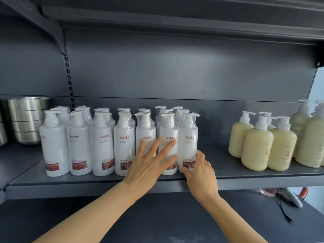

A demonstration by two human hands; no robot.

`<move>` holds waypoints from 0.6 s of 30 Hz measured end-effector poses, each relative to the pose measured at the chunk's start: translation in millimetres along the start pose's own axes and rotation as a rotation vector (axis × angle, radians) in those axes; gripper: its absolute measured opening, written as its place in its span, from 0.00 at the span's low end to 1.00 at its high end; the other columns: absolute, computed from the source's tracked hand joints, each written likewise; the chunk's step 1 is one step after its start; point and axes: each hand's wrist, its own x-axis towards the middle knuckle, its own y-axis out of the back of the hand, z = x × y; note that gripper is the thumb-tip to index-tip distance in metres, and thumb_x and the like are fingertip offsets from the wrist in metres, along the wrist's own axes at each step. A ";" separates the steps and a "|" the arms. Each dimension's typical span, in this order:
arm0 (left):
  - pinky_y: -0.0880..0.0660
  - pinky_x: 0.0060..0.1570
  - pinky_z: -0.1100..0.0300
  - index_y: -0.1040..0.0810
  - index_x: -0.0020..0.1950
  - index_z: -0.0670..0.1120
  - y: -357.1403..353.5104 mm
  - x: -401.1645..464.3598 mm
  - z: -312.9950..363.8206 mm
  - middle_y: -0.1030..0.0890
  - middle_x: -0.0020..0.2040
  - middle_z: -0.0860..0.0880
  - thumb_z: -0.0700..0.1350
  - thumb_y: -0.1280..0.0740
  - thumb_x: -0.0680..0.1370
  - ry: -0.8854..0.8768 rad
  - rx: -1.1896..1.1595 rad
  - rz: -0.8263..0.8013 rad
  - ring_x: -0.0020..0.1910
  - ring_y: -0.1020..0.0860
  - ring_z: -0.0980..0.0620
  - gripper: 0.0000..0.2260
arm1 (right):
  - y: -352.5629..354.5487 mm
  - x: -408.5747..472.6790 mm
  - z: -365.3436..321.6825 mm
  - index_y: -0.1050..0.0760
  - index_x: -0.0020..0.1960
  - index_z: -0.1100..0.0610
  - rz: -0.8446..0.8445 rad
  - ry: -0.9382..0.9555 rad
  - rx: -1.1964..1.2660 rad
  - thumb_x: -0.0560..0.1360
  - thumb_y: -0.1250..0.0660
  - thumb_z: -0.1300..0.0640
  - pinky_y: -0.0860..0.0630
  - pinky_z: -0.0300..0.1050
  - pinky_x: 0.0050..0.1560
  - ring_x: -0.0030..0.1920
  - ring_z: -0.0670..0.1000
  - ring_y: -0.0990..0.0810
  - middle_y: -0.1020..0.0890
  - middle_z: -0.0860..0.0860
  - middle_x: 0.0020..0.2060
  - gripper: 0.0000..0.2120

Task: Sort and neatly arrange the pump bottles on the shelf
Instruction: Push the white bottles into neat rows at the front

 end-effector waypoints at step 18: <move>0.33 0.59 0.32 0.34 0.67 0.53 -3.4 0.6 8.5 0.42 0.75 0.46 0.36 0.23 0.57 0.019 0.120 0.012 0.63 0.33 0.38 0.42 | 7.9 4.9 4.8 0.38 0.62 0.56 -0.086 0.032 -0.004 0.76 0.35 0.50 0.28 0.46 0.56 0.57 0.53 0.26 0.24 0.51 0.58 0.20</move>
